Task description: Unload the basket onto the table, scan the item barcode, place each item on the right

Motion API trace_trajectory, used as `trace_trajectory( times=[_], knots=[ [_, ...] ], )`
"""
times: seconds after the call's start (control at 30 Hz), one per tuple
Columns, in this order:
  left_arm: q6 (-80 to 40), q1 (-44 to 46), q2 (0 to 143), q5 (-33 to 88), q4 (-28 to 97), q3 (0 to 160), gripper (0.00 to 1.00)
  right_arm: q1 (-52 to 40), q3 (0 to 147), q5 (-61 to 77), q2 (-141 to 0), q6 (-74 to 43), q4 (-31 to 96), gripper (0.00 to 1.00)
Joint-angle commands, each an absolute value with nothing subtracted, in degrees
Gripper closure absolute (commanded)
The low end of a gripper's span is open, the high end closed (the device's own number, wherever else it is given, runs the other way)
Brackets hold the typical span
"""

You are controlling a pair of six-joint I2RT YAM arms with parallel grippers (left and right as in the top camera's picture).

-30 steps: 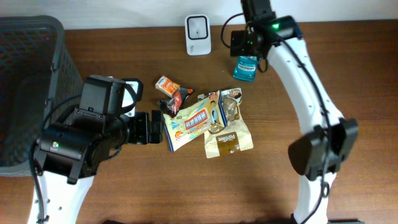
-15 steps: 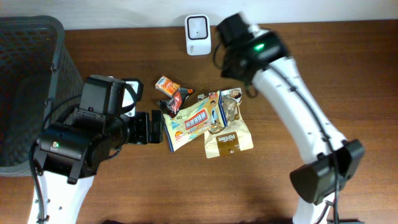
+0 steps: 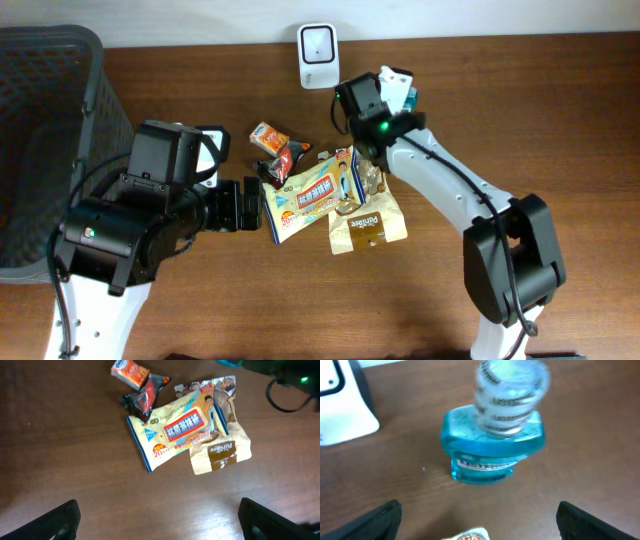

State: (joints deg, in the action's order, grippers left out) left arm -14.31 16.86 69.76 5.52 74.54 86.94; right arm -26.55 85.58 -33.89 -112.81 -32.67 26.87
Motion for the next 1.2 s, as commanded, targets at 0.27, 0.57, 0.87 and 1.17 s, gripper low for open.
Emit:
trace_trajectory(
  times=[0.27, 0.57, 0.87, 1.17],
  knots=[
    [-13.6, 16.7, 69.7, 5.1, 74.7, 87.3, 0.01, -23.9, 81.0, -36.7, -114.3, -25.7, 22.6, 0.02],
    [-13.6, 16.7, 69.7, 5.1, 74.7, 87.3, 0.01, -23.5, 80.4, -36.5, -115.6, -25.7, 14.4, 0.02],
    [-13.6, 16.7, 69.7, 5.1, 74.7, 87.3, 0.01, -22.0, 80.4, -36.5, -115.7, -25.8, 11.9, 0.01],
    [-13.6, 16.7, 69.7, 5.1, 74.7, 87.3, 0.01, -20.8, 80.4, -31.5, -115.7, -25.7, 8.3, 0.01]
  ],
)
